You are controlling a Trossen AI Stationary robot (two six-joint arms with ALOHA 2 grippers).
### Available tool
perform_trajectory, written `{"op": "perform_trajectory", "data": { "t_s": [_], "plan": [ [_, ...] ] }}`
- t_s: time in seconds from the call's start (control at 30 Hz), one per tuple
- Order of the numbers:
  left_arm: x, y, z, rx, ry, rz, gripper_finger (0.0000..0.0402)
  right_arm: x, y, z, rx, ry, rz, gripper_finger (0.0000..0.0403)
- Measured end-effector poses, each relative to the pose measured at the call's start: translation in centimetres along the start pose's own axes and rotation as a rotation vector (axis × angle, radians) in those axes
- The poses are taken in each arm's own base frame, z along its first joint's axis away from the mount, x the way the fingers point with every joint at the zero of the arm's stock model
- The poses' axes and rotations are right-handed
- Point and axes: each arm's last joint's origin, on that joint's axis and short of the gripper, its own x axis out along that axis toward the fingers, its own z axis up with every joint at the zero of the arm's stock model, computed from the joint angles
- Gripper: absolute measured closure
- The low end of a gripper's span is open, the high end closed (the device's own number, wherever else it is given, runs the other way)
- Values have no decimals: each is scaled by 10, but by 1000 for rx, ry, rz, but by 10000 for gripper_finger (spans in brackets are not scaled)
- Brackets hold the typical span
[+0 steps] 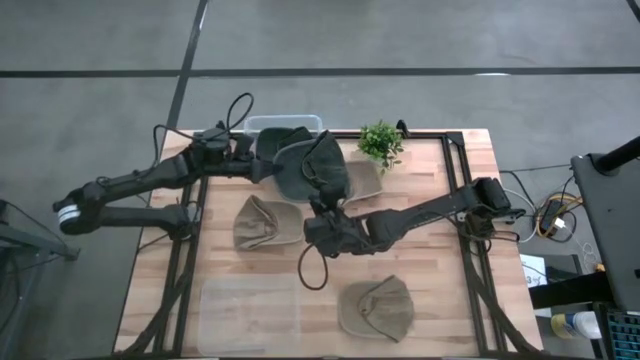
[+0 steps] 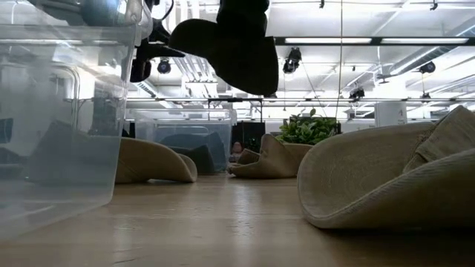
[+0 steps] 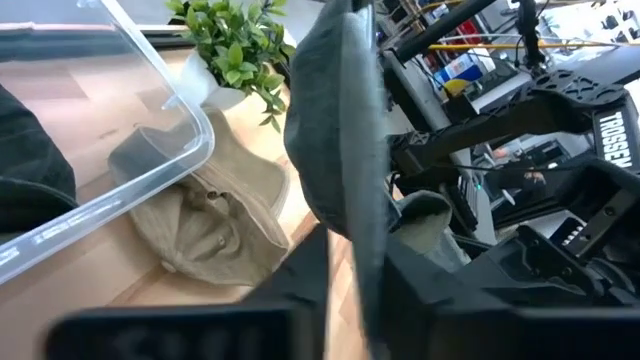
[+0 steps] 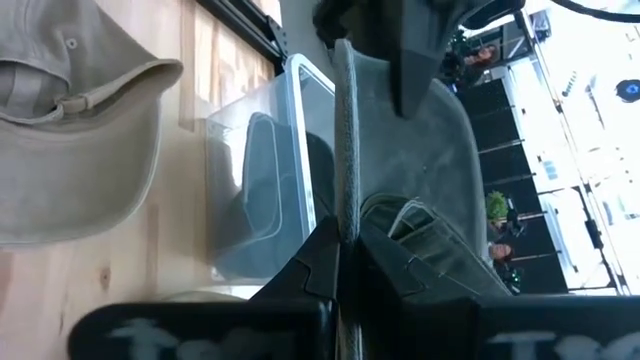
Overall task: Pick & Place hat
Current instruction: Put the gray cap in the top transparent bin
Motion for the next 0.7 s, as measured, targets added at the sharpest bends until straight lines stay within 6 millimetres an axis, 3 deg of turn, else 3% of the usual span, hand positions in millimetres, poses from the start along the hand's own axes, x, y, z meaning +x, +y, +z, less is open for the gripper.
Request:
{"op": "perform_trajectory", "data": {
  "t_s": [0.07, 0.27, 0.7],
  "plan": [
    [1, 0, 0, 2, 3, -1, 388, 0, 0, 0, -2, 0, 3, 390],
    [0, -3, 3, 24, -30, -32, 395, -1, 1, 0, 29, 4, -5, 378],
    [-21, 12, 17, 41, -133, 119, 397, -22, 12, 0, 40, 35, -61, 266]
  ]
}}
